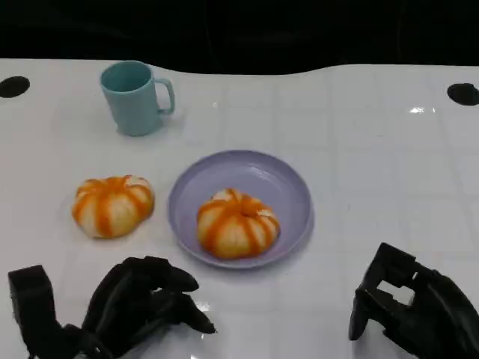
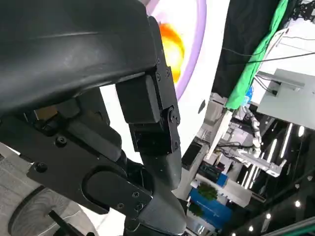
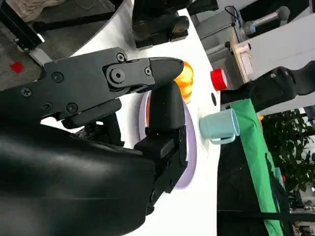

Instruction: Grasp the bread from the table and place it into the plate.

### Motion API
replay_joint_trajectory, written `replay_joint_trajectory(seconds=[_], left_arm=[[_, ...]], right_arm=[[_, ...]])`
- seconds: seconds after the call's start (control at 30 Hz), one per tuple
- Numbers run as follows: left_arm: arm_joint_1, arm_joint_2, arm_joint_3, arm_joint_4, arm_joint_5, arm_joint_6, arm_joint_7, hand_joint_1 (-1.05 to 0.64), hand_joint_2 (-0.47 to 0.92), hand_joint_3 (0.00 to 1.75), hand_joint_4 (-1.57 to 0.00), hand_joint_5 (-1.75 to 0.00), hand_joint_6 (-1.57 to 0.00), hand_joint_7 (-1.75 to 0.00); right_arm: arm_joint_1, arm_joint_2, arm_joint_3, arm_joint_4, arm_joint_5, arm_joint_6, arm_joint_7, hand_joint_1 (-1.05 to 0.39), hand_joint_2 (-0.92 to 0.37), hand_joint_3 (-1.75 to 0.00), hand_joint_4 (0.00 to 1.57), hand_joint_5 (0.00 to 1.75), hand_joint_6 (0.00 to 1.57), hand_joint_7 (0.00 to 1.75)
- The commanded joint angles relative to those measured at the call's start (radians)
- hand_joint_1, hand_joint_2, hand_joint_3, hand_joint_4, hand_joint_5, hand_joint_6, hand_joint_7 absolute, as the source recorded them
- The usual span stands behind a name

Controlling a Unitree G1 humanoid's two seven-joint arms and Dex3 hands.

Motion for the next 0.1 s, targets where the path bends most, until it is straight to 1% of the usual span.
replay_joint_trajectory(seconds=[0.03,0.1], left_arm=[[-0.004,0.025,0.013,0.015,-0.002,-0.007,0.0,-1.01,0.76,0.0,-1.57,-0.32,-1.57,-0.08],[-0.008,0.027,0.018,0.022,-0.006,-0.004,-0.006,-1.01,0.76,0.0,-1.57,-0.32,-1.57,-0.08]], right_arm=[[-0.015,0.002,-0.01,0.01,-0.001,0.008,0.004,-0.6,-0.92,-0.23,0.7,1.75,0.55,1.72],[-0.018,0.005,-0.008,0.011,-0.006,0.01,0.0,-0.59,-0.92,-0.23,0.7,1.75,0.55,1.72]])
